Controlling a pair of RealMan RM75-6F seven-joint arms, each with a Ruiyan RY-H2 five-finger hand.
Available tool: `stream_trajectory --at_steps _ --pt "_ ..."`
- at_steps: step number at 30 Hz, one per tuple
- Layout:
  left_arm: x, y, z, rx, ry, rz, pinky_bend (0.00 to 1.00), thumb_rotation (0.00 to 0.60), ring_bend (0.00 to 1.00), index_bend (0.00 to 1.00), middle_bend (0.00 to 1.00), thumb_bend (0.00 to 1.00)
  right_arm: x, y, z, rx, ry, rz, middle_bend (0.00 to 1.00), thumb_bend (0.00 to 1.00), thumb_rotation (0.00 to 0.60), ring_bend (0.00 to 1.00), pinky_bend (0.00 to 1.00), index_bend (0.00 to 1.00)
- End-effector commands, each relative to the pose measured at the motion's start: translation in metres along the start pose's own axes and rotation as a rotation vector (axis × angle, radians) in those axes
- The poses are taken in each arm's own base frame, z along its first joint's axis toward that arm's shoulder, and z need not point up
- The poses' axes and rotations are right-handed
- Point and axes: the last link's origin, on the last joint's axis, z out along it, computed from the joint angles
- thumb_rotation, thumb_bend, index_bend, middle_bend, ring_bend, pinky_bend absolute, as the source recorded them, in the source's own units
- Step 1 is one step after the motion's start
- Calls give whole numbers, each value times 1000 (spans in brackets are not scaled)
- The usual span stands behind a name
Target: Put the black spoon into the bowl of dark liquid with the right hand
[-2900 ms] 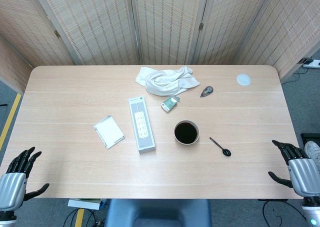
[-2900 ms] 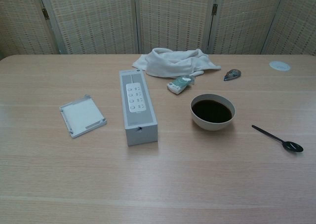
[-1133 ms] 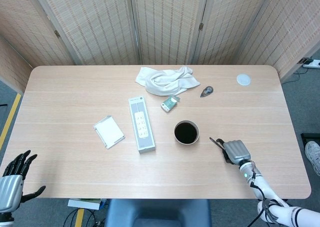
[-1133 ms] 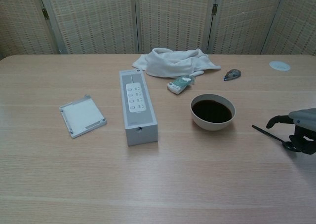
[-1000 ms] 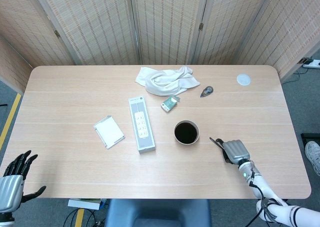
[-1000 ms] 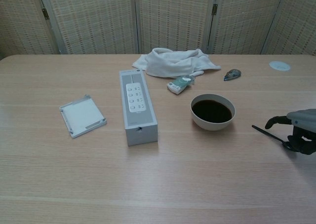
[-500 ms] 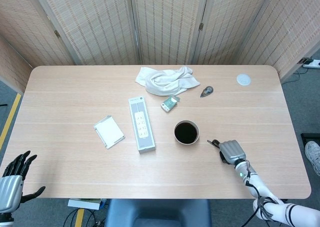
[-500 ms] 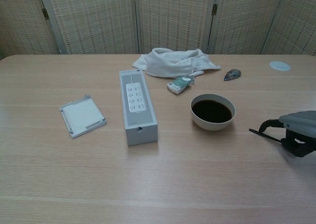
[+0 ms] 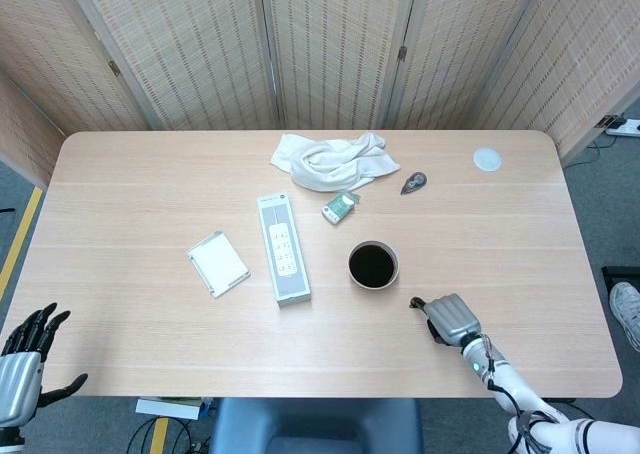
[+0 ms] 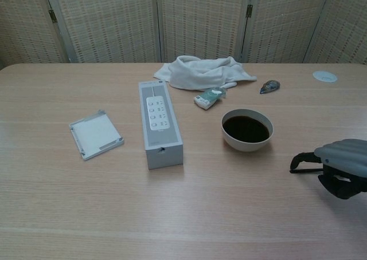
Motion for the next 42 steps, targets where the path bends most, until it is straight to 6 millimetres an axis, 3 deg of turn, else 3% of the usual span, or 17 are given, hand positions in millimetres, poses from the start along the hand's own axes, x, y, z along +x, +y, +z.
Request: stream_trajectory --at_steps 1,5,7,9,11,22,42 --pt "0 0 0 1 -2 0 162 600 86 146 75 170 -1 0 -9 9 4 -19 893 697 600 1000 967 216" --pt "0 -2 -1 4 1 0 162 600 86 147 74 170 9 2 -20 4 80 9 884 629 600 1000 967 236" --pt "1 -2 0 6 4 0 162 600 86 147 75 170 17 5 -27 -10 162 41 860 511 600 998 967 253" --pt "1 -2 0 6 4 -1 162 600 86 147 75 170 25 7 -33 -28 260 71 827 311 600 971 967 273" --pt "0 -2 0 4 2 -2 162 600 86 147 75 170 30 9 -37 -40 335 91 808 234 600 941 967 304" --pt "-2 -2 0 0 -1 -8 162 600 86 147 74 170 19 13 -31 -90 402 111 905 221 600 1000 1000 447" --pt "-6 -7 -3 10 -14 -14 162 600 86 147 75 170 -5 0 11 -94 267 63 922 270 600 1000 1000 476"
